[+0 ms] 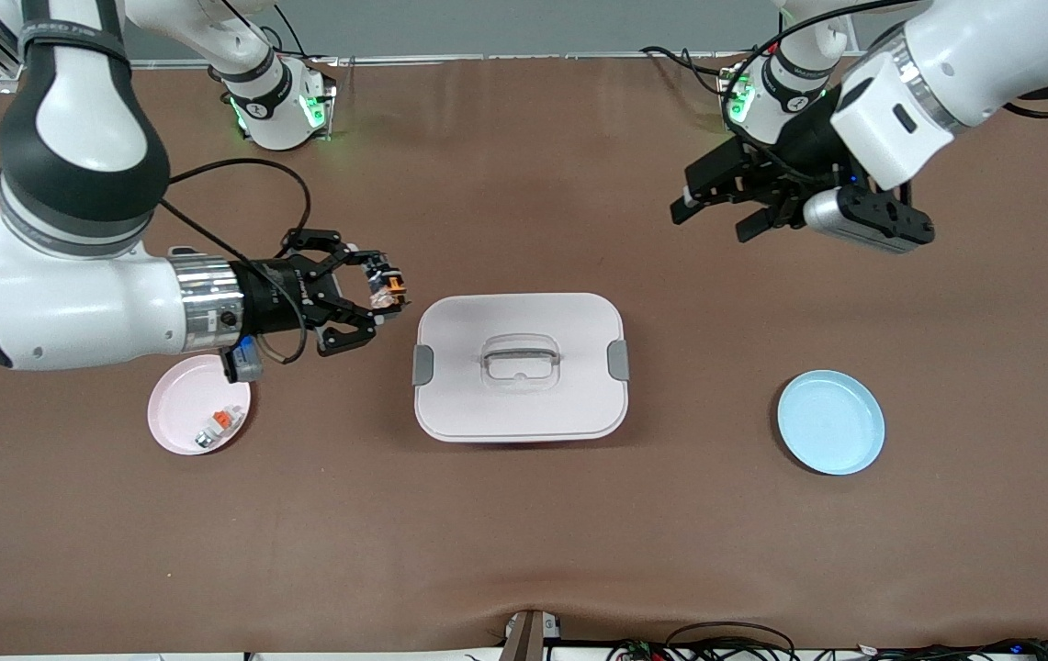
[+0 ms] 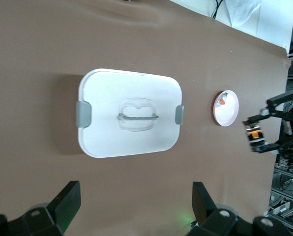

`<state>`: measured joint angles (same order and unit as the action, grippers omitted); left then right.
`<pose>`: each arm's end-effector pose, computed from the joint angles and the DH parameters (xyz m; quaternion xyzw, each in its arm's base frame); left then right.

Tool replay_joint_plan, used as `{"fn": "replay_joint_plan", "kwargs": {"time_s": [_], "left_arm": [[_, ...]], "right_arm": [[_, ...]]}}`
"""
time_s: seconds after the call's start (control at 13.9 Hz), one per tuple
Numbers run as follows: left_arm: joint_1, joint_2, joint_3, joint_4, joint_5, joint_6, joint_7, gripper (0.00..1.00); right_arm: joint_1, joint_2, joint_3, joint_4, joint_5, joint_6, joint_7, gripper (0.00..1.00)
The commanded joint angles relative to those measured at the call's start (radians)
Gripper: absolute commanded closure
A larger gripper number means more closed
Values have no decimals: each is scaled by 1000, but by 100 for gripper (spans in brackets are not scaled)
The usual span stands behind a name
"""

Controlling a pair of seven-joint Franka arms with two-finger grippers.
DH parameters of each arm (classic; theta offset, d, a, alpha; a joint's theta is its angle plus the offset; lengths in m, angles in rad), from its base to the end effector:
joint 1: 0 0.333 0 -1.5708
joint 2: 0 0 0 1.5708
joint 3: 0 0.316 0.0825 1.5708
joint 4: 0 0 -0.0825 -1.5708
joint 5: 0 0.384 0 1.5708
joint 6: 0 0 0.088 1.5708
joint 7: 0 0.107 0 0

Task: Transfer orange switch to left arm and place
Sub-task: 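Carry the switch over the box while the left gripper reaches toward it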

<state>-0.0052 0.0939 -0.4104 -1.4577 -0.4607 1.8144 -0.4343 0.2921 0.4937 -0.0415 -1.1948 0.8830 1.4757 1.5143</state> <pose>0.5433 -0.2654 0.6637 0.9600 0.0369 0.0184 0.2771 0.6362 0.2619 0.5260 -0.7268 0.5362 0.3845 0.1909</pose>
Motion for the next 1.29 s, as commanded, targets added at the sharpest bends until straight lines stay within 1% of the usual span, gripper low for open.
{"fn": "replay_joint_plan", "kwargs": {"time_s": [0.0,0.07,0.29,0.5,0.65,0.72,1.0,1.22], "left_arm": [[-9,7,-13,10,-18,22,-50,0],[-12,7,-14,11,-18,23,-70,0],[-35,9,-14,10,-18,39,-142,0],[-58,10,-14,8,-36,86,-188,0],[-65,41,-14,8,-53,97,-192,0],[-73,61,-13,10,-78,99,-192,0],[-96,118,-13,10,-151,189,-190,0],[-96,136,-13,10,-203,206,-178,0]], "right_arm": [[48,3,-5,18,22,60,75,100],[59,3,-5,23,27,87,90,100],[81,2,-6,24,109,148,135,100],[119,2,-8,53,109,211,187,100],[156,2,-8,57,109,282,234,100],[174,2,-8,58,109,311,254,100],[235,3,-8,60,109,425,302,100],[271,5,-11,60,109,457,323,100]]}}
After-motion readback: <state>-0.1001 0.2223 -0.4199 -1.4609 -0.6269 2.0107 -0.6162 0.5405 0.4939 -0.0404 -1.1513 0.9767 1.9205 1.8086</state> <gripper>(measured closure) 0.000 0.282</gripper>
